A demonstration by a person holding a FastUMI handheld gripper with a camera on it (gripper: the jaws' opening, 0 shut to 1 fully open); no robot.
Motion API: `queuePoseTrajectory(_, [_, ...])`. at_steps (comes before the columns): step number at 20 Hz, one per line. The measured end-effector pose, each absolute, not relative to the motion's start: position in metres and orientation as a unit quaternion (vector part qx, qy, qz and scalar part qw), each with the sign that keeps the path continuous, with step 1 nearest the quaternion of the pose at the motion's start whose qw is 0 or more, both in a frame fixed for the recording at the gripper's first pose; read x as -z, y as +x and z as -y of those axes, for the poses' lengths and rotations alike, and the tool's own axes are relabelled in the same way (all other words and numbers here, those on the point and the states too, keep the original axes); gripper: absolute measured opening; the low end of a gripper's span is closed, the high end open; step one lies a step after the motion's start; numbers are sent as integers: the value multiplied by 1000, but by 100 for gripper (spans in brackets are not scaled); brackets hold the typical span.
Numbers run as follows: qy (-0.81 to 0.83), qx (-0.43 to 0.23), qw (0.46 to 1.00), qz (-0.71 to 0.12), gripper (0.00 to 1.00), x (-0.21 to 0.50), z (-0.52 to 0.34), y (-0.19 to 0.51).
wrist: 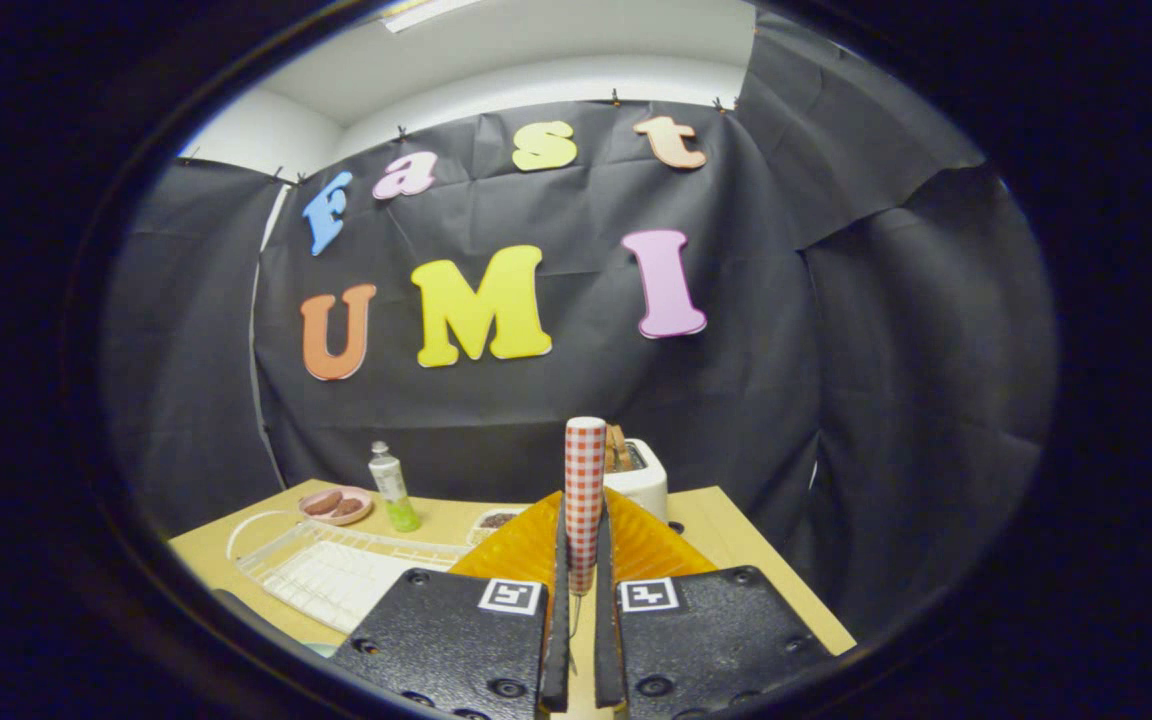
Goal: Take the plate from the dish rack, then take the spoon from the basket and place it into the plate.
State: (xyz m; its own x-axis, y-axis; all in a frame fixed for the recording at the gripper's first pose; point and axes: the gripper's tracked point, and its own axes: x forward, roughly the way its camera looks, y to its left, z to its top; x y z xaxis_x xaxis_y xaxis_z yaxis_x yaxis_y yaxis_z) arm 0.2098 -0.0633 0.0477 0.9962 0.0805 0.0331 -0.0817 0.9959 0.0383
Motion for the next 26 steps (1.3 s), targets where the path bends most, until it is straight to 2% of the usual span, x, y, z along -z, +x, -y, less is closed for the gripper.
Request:
queuePoseTrajectory(7, [27,-77,996,38,15,-26,-25,136])
queuePoseTrajectory(13, [33,-115,993,9,15,17,-100,104])
queuePoseTrajectory(26, [26,-104,994,-5,19,97,-149,85])
